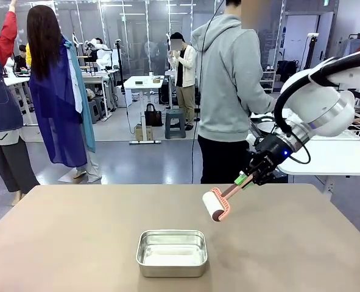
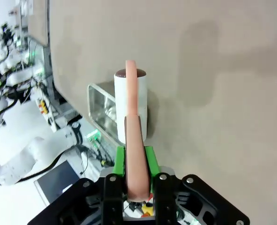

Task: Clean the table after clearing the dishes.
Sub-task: When the right (or left) Handle tray is removed, use the right hand (or left hand) to clean the right (or left) side of the table with the Lint Roller.

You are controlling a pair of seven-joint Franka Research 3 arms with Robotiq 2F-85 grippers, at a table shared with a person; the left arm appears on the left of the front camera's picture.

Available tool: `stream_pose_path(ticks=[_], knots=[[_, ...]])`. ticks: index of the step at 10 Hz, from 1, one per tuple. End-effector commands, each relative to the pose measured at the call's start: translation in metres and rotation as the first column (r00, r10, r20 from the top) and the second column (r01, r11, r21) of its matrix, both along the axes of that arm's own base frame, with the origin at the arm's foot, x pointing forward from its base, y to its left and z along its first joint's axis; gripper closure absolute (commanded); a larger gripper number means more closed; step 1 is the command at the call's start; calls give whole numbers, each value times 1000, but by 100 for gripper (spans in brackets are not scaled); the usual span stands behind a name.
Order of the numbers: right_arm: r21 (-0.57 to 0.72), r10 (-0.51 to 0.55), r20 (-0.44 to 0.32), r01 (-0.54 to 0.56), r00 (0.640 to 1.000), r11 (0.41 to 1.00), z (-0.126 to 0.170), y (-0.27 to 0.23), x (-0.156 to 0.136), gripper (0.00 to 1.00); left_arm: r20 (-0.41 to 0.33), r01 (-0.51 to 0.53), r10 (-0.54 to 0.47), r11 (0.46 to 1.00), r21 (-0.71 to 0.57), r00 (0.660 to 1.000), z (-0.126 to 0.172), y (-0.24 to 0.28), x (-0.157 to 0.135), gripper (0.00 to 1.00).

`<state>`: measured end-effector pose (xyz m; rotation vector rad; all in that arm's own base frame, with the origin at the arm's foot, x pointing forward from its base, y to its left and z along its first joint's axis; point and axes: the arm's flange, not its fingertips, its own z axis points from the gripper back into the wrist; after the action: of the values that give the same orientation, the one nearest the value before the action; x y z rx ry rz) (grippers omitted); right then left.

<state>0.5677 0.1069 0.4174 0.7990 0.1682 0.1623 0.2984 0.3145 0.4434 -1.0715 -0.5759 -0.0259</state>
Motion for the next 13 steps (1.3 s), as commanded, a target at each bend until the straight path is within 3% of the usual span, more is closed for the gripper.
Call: stream_pose_path(ticks=[1, 2, 3, 7, 9, 13], knots=[[-47, -104, 23, 105, 994, 993, -17, 10, -18, 79, -1, 5, -5, 1000, 12, 1000, 3, 1, -4, 0], [-81, -123, 44, 127, 991, 989, -21, 8, -22, 79, -1, 5, -5, 1000, 12, 1000, 3, 1, -4, 0], [-30, -143, 29, 144, 989, 989, -22, 5, -19, 79, -1, 5, -5, 1000, 12, 1000, 3, 1, -4, 0], [-21, -167, -13, 167, 986, 986, -51, 5, -12, 79, -1, 5, -5, 1000, 12, 1000, 3, 1, -4, 0], [-14, -181, 25, 181, 983, 983, -60, 0, -13, 79, -1, 5, -5, 1000, 12, 1000, 3, 1, -4, 0], [-17, -158, 17, 158, 987, 987, -79, -25, -13, 79, -1, 5, -5, 1000, 12, 1000, 3, 1, -4, 0]])
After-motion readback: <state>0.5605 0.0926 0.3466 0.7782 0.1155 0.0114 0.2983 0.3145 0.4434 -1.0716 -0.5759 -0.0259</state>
